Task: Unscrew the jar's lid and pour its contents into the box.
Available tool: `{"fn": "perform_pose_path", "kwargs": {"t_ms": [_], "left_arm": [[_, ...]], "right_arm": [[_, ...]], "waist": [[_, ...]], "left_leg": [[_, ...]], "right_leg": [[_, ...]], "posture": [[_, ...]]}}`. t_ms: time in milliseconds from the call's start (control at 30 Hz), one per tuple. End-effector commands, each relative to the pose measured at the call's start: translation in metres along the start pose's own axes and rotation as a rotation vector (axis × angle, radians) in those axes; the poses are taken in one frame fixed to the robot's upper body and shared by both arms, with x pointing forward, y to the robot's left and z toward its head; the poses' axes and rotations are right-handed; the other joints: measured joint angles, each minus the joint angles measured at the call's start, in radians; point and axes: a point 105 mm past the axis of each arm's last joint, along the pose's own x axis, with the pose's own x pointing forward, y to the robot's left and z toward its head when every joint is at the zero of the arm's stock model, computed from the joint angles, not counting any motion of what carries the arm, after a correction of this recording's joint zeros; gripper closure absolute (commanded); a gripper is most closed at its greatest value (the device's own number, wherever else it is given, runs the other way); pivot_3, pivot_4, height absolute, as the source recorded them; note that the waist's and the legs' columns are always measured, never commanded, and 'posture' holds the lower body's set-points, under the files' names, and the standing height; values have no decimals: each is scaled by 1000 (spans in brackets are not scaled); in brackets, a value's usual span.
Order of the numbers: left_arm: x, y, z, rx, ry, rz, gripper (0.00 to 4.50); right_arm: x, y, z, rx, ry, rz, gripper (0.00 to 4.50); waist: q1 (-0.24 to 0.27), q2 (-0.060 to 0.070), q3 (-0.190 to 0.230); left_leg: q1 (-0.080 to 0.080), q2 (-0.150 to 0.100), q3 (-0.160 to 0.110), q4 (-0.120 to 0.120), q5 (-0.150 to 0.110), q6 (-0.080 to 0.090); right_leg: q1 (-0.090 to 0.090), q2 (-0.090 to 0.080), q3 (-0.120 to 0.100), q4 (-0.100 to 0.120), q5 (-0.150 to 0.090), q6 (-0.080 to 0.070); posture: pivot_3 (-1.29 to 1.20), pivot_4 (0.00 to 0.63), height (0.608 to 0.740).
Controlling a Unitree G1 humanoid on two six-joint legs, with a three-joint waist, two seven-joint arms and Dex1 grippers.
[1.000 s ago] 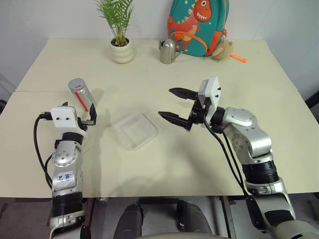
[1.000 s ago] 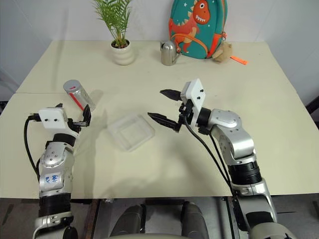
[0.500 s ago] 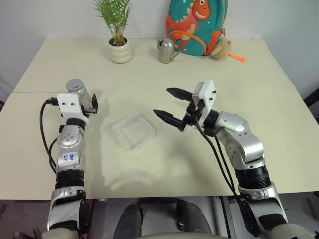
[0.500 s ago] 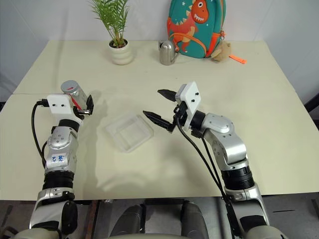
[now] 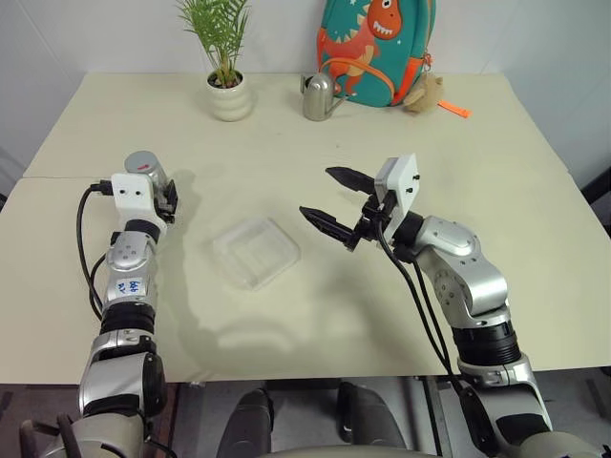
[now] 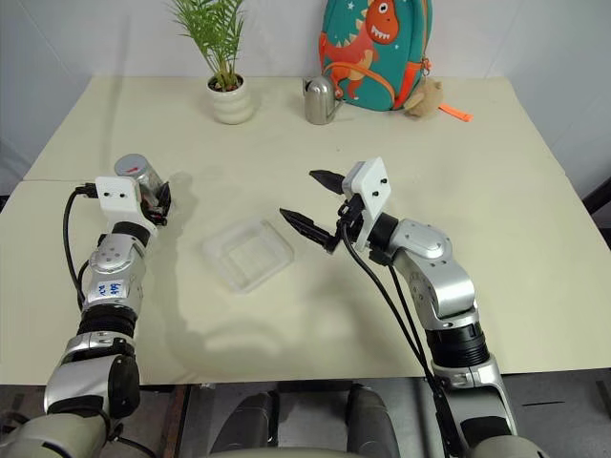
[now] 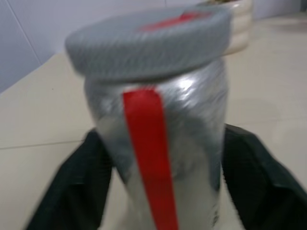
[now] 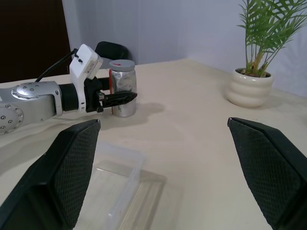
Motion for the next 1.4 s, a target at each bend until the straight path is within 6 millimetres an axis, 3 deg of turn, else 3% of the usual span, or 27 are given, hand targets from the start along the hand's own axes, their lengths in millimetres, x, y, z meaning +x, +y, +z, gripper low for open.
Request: {"fn": "perform_pose_path", "kwargs": {"t_ms": [33,200,400,500,600,700,833,1033,1400], "left_arm": [[3,8,8,-66,-40,2,2495],[0,2,36,-107,-166,-141,2495],[-20,-5,69,-92,-184,-420,2495],[-53,-32,99,-106,-167,-765,2495],[-78,-48,112,-118,-121,-977,2495],[-96,-63,116,-140,-79,-1125,2495],[-105,-84,116,-123,-57,-1232,2495],[-111,-105,116,-114,-64,-1318,2495],[-112,-111,115,-96,-77,-1342,2495]], "right_arm": [[-3,2,14,-17,-61,-7,0],[-4,4,17,-17,-62,-1,0],[0,4,33,-31,-59,10,0],[15,10,54,-8,-75,43,0],[30,18,70,5,-92,93,0],[45,22,81,37,-88,114,0],[63,36,85,59,-47,193,0],[76,58,74,76,41,307,0],[83,62,69,86,81,331,0]], "waist": [[0,0,0],[0,0,0],[-8,0,0],[-14,0,0],[-23,0,1],[-24,1,1],[-25,1,1],[-25,1,1],[-26,1,1]], "left_leg": [[0,0,0,0,0,0],[0,0,0,0,0,0],[0,1,1,-2,1,-2],[-1,1,1,-3,1,-1],[-2,2,2,-4,1,-1],[-1,2,2,-6,1,-1],[-1,2,4,-6,1,-1],[-3,2,7,-6,1,0],[-3,2,8,-6,1,0]], "right_leg": [[0,0,0,0,0,0],[0,0,0,0,0,0],[-1,0,1,0,0,0],[-3,0,1,1,0,0],[-6,1,3,1,0,-1],[-7,1,3,2,-1,-2],[-8,1,5,2,-1,-2],[-12,2,8,4,-1,-2],[-14,2,10,4,-1,-2]], "posture": [[0,150,740],[0,150,740],[0,150,740],[0,150,740],[0,150,740],[0,150,740],[0,150,740],[0,150,740],[0,150,740]]}}
